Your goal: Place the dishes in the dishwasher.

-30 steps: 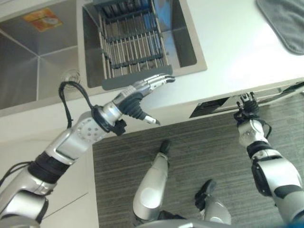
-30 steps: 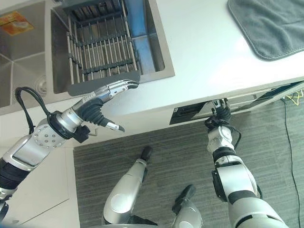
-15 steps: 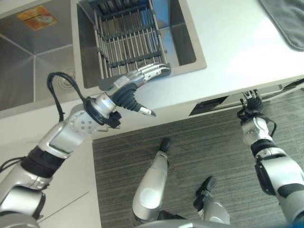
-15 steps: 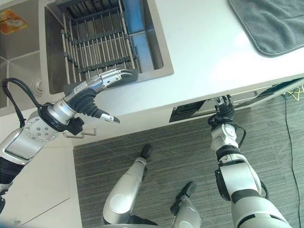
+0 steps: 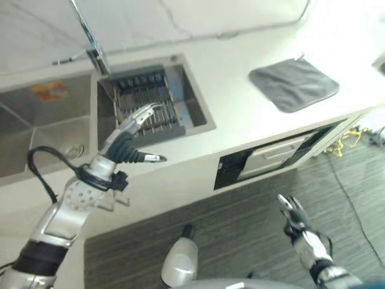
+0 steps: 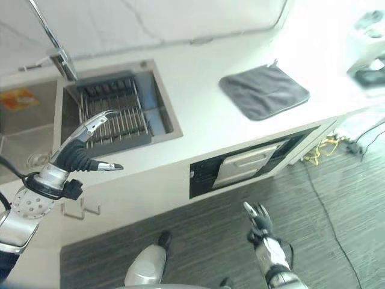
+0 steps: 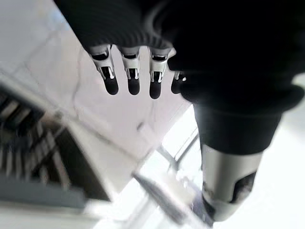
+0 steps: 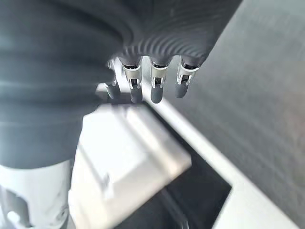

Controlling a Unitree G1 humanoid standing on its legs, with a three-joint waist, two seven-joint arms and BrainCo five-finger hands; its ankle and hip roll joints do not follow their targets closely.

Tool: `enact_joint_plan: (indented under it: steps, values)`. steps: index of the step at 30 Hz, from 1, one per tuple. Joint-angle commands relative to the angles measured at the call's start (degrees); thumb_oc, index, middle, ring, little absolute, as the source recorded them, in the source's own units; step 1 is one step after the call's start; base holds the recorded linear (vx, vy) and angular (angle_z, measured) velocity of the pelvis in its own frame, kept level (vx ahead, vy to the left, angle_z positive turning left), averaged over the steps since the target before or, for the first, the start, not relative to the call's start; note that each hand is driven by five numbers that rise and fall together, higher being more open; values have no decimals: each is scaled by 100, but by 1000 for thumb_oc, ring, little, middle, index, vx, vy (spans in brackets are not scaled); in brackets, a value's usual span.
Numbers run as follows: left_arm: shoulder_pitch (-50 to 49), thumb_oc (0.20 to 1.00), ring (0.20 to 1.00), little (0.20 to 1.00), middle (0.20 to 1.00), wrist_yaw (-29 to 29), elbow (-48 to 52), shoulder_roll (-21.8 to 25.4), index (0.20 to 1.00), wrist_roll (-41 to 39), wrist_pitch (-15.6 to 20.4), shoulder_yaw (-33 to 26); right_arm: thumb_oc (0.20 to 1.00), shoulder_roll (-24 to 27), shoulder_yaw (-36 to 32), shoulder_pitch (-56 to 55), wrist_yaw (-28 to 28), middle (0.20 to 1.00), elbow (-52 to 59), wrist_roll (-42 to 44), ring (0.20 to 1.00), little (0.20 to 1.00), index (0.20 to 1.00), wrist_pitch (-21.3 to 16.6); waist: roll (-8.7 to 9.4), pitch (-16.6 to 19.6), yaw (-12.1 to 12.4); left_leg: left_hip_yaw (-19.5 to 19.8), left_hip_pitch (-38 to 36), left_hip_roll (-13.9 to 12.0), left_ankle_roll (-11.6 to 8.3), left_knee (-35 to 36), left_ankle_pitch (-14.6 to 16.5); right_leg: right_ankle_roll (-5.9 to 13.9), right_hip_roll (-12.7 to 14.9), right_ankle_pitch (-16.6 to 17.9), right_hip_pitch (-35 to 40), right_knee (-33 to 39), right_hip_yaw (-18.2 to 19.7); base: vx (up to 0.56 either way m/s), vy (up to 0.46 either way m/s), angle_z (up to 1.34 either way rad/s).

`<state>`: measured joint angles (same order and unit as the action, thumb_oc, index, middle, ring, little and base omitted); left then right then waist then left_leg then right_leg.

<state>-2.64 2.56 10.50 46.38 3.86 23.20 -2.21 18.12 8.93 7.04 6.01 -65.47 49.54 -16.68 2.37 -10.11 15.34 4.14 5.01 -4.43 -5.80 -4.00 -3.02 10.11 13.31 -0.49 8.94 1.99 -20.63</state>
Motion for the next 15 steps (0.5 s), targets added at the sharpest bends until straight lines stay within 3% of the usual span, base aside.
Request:
enact_joint_plan:
  steps: [1,6,7,12,15]
  values:
    - [366,1000,1000,1000,1000,256,-49,-185,1000,-172,452,-50,1000,133,-78,848,326,1000,152,-17,1000,1000,1000,-18,-205,42,144,107,-168,-182,213,265,-84,-353,-198,28,-304,-437,40,-121,-55,-9]
    - [-83,1000,1000,1000,1000,979,-749,-854,1000,-539,608,-226,1000,146,-392,335,437,1000,-14,-179,1000,1000,1000,138,-245,317,-7,185,-526,-340,38,608,-312,-594,-503,-93,-106,-381,88,-185,-80,-10]
    - [-138,1000,1000,1000,1000,1213,-1117,-1106,1000,-1159,644,-284,1000,162,-472,239,470,1000,-117,-177,1000,1000,1000,166,-255,390,-4,245,-546,-362,-41,752,-486,-684,-621,-144,-57,-350,76,-244,-98,1]
    - [-193,1000,1000,1000,1000,1311,-1796,-1733,1000,-1647,874,-191,1000,33,-561,245,408,1000,-236,-110,1000,1000,1000,140,-276,396,176,629,-243,-344,-175,762,-1116,-879,-902,-367,6,-467,-20,-192,-120,39]
    - [-299,1000,1000,1000,1000,1090,-2485,-2120,1000,-2396,1178,-79,1000,-5,-522,299,413,1000,-271,78,1000,1000,1000,94,-265,296,326,834,-69,-295,-216,748,-1471,-930,-1028,-398,98,-495,-62,-163,-116,90]
